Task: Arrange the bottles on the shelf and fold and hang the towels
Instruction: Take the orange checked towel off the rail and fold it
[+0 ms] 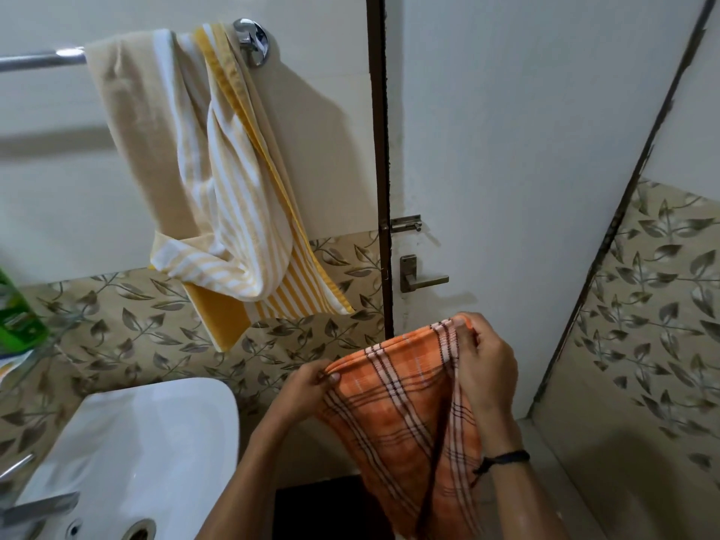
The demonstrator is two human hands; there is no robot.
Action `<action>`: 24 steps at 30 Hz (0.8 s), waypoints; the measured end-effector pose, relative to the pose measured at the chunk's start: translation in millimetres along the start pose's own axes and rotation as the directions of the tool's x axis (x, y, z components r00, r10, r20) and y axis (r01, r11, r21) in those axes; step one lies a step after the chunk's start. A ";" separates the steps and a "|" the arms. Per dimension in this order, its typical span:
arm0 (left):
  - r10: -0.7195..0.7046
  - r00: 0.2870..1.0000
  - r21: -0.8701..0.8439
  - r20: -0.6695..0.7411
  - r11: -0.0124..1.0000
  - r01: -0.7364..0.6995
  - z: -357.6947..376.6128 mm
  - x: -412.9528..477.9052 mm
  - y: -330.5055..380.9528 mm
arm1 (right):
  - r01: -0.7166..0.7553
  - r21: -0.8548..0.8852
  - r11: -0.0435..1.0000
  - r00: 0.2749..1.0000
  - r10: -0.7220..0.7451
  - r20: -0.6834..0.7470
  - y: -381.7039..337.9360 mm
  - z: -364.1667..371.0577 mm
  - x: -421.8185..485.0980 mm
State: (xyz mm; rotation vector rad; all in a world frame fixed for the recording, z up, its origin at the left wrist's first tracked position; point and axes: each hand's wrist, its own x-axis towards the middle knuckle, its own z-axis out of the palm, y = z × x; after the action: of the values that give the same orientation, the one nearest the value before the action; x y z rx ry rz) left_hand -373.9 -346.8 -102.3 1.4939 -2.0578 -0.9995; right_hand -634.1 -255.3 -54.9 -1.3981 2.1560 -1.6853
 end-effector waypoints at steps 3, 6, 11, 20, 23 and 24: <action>0.019 0.996 -0.025 -0.083 0.999 -0.021 -2.0 -1.6 -3.2 | -0.049 0.004 0.999 0.997 0.049 -0.054 -2.2 -10.7 4.2; 0.062 0.970 -0.055 -0.234 0.995 -0.077 -0.2 -4.2 -2.2 | -0.055 0.011 0.998 0.998 0.055 -0.036 -0.6 -21.2 7.8; -0.043 0.905 -0.290 -0.424 0.953 -0.091 -2.8 -1.9 6.4 | -0.087 0.080 0.993 0.994 0.091 -0.055 4.5 -34.2 18.1; 0.104 0.986 -0.258 0.127 0.964 -0.068 -26.8 -3.0 33.9 | -0.088 0.137 0.987 0.712 -0.034 0.702 17.5 -58.0 39.4; 0.230 0.856 -0.355 0.462 0.933 -0.059 -52.0 -14.8 40.7 | -0.044 0.126 0.991 0.452 -0.092 0.887 18.0 -71.9 41.1; 0.202 0.866 -0.356 0.459 0.934 -0.029 -55.7 -18.1 42.8 | -0.047 0.111 0.993 0.496 -0.073 0.865 22.3 -68.1 41.6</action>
State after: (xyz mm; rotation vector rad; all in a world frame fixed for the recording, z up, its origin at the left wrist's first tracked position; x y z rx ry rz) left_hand -357.1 -339.9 -32.0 0.9904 -2.1129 -1.7215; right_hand -708.9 -233.5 -26.9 -1.6932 1.3927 -0.7247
